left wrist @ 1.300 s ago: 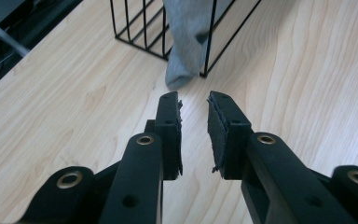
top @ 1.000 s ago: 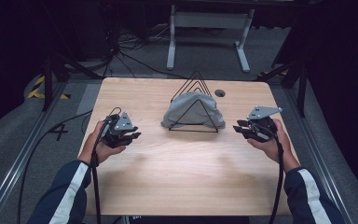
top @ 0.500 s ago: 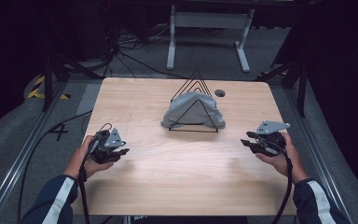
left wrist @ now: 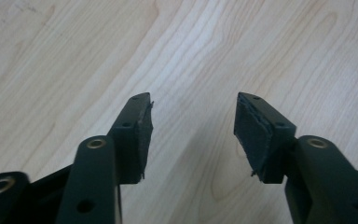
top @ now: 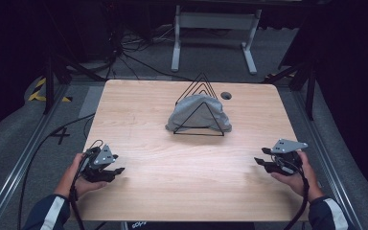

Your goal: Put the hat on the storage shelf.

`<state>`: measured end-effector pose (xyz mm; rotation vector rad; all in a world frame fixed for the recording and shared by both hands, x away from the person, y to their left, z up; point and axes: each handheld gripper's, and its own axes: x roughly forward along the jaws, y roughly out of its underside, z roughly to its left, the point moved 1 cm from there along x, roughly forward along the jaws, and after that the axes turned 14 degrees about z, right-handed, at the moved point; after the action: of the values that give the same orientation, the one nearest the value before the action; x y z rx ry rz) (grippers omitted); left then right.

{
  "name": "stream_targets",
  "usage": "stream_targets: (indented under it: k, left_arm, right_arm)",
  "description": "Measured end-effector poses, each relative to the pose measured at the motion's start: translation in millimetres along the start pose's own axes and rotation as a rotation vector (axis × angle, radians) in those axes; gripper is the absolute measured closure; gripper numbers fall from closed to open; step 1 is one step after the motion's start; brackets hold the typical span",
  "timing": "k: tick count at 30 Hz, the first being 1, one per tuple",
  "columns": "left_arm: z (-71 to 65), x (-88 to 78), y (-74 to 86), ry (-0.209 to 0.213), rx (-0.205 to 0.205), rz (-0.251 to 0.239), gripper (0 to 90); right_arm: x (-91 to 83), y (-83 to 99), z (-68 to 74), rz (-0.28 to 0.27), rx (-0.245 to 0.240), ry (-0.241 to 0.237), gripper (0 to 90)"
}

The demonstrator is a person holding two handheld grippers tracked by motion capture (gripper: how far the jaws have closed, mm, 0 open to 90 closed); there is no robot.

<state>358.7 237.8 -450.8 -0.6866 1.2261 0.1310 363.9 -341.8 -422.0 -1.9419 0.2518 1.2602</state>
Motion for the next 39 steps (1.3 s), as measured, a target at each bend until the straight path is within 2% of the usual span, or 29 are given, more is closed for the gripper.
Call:
stream_targets:
  k: [2,5,6,7,8,10,12,13,15,16,17,18,21,24,26,28,31,39]
  left_arm:
    - [-1.2,1.2,5.4,0.008,-0.008,0.001,37.5]
    - [-3.0,3.5,14.2,0.025,-0.038,-0.015,34.1]
    - [-3.2,4.2,16.8,0.039,-0.052,-0.023,31.4]
    - [-3.0,5.0,19.2,0.051,-0.060,-0.031,31.4]
    - [-4.9,8.8,23.7,0.059,-0.080,-0.045,30.1]
    - [-6.4,12.2,27.2,0.071,-0.092,-0.049,28.2]
    - [-7.8,15.5,29.5,0.079,-0.104,-0.051,27.7]
    - [-8.1,18.0,31.3,0.082,-0.110,-0.057,24.9]
    - [-7.9,20.0,34.8,0.104,-0.144,-0.080,24.3]
    - [-7.5,21.2,37.7,0.117,-0.170,-0.093,23.0]
    - [-7.5,21.2,37.7,0.117,-0.170,-0.093,21.2]
    - [-7.6,23.5,39.8,0.104,-0.175,-0.123,21.2]
    - [-8.3,23.9,40.0,0.095,-0.191,-0.122,17.5]
    - [-8.3,23.3,40.0,0.077,-0.195,-0.113,16.4]
    - [-9.5,23.5,39.9,0.083,-0.209,-0.115,16.0]
    - [-9.1,23.0,39.7,0.075,-0.203,-0.106,15.6]
    - [-9.9,23.4,39.6,0.082,-0.215,-0.108,15.3]
    - [-10.1,23.4,39.6,0.082,-0.216,-0.108,15.0]
  right_arm:
    - [2.3,12.3,-0.9,-0.003,0.028,-0.022,46.8]
    - [4.4,22.1,-2.9,0.000,0.052,-0.030,45.2]
    - [6.0,31.9,-4.2,-0.003,0.087,-0.053,43.0]
    - [6.0,31.9,-4.2,-0.003,0.087,-0.053,43.0]
    - [8.4,40.7,-5.1,0.001,0.106,-0.056,41.5]
    - [10.5,52.1,-5.4,-0.002,0.135,-0.061,39.9]
    - [11.3,55.9,-5.3,-0.008,0.147,-0.067,39.6]
    - [13.7,65.6,-4.4,-0.012,0.179,-0.067,36.8]
    - [14.9,69.3,-3.6,-0.014,0.195,-0.070,35.9]
    - [14.6,75.2,-2.5,-0.045,0.215,-0.073,34.8]
    - [14.6,75.2,-2.5,-0.045,0.215,-0.073,34.8]
    - [14.3,76.1,-2.1,-0.048,0.222,-0.070,33.3]
    - [15.6,76.5,-1.6,-0.042,0.236,-0.042,28.5]
    - [16.0,76.2,-1.7,-0.042,0.242,-0.040,27.9]
    - [16.1,75.7,-1.7,-0.036,0.257,-0.033,24.2]
    - [16.4,75.7,-2.1,-0.030,0.260,-0.026,23.1]
    - [16.7,75.4,-2.2,-0.028,0.262,-0.025,22.5]
    - [16.3,75.9,-1.7,-0.031,0.277,-0.020,22.4]
